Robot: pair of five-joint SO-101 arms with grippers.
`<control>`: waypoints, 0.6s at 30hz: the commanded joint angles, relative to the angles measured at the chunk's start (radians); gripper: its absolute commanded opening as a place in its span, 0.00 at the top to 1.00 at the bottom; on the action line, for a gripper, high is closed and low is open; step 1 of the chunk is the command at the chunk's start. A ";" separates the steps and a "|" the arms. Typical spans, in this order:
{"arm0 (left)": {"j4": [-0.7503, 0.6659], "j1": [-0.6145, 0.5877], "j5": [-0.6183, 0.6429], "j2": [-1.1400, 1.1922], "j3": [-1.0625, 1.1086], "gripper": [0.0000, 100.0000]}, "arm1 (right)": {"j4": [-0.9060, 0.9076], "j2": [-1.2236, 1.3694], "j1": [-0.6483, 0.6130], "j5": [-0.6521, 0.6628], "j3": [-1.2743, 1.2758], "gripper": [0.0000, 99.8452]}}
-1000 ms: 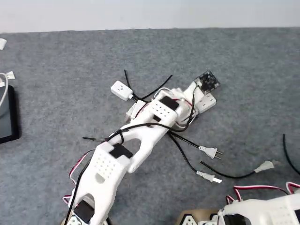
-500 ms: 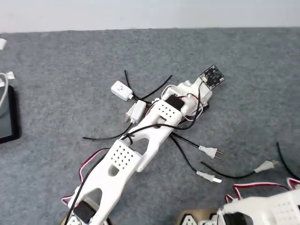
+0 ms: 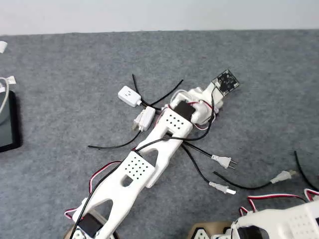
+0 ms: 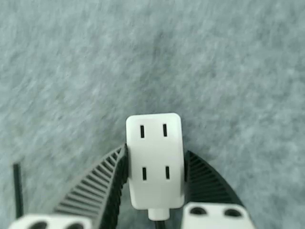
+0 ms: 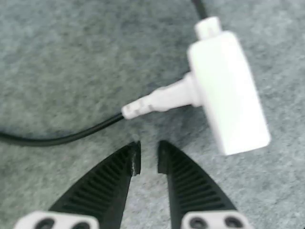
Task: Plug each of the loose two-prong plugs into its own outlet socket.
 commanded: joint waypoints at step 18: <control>0.578 0.002 0.196 -0.601 -0.059 0.99 | 0.340 -0.536 -0.265 -0.296 -0.003 0.90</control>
